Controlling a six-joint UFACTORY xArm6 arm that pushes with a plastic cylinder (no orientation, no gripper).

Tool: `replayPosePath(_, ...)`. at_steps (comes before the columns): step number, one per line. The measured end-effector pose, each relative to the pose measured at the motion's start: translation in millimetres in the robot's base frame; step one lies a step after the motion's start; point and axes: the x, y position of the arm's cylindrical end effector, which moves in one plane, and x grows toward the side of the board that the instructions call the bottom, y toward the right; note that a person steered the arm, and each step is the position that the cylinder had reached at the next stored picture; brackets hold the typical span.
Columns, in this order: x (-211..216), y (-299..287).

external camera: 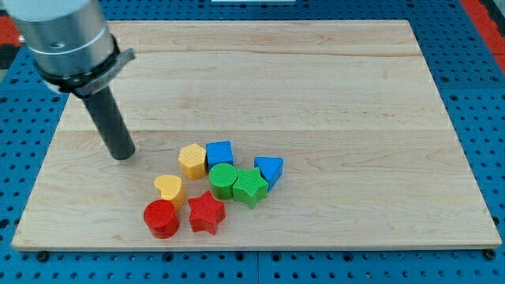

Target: Push the red circle into the red star

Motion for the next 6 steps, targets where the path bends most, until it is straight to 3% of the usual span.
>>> replayPosePath(3, 128.3, -24.7)
replayPosePath(4, 130.1, -13.8)
replayPosePath(6, 129.3, 92.9)
